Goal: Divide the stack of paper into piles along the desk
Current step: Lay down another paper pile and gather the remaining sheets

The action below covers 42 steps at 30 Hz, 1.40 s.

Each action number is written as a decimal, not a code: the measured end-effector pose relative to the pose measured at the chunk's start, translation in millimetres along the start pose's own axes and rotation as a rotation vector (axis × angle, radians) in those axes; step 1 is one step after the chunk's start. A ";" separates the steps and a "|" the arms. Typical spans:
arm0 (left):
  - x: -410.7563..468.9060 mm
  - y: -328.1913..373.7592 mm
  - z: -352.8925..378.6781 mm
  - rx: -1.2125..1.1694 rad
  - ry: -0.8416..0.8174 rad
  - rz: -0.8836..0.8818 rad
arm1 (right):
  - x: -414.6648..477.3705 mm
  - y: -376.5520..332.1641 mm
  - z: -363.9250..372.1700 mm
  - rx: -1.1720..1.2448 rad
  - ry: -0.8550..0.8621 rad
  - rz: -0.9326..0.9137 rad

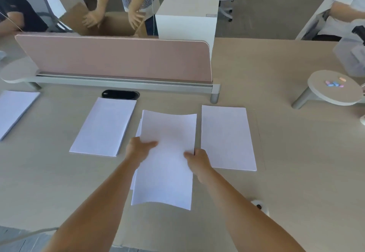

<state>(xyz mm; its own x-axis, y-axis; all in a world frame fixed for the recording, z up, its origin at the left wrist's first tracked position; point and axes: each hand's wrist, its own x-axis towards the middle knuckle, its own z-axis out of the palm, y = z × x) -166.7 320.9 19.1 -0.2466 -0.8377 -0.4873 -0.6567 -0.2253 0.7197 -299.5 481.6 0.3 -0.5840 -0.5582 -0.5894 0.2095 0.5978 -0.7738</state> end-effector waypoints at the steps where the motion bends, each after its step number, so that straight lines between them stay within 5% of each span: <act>1: 13.3 -3.5 -1.2 0.008 -0.001 -0.011 | 9.7 -2.5 11.0 -0.010 0.003 0.022; 9: 101.7 -35.5 -8.8 0.170 -0.013 -0.068 | 73.0 -18.5 67.5 -0.187 0.063 0.093; 26: 85.6 -8.3 -2.4 0.229 0.057 0.059 | 68.5 -46.7 102.6 -0.412 0.373 0.118; 32: 81.0 -7.4 -11.8 0.171 0.012 0.097 | 68.0 -44.8 93.4 0.086 0.361 0.204; 37: 75.6 -1.0 -23.5 -0.182 -0.153 -0.130 | 66.6 -33.9 78.5 0.121 0.179 0.292; 42: 57.2 13.9 -34.7 -0.413 -0.445 -0.149 | 52.8 -19.0 50.4 0.201 0.249 0.237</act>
<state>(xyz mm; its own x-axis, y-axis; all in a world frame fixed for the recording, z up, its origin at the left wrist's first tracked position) -165.2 252.7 18.4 -0.5052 -0.5151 -0.6924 -0.3992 -0.5718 0.7167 -294.8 411.8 -27.9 -0.6677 -0.2470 -0.7022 0.4964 0.5552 -0.6673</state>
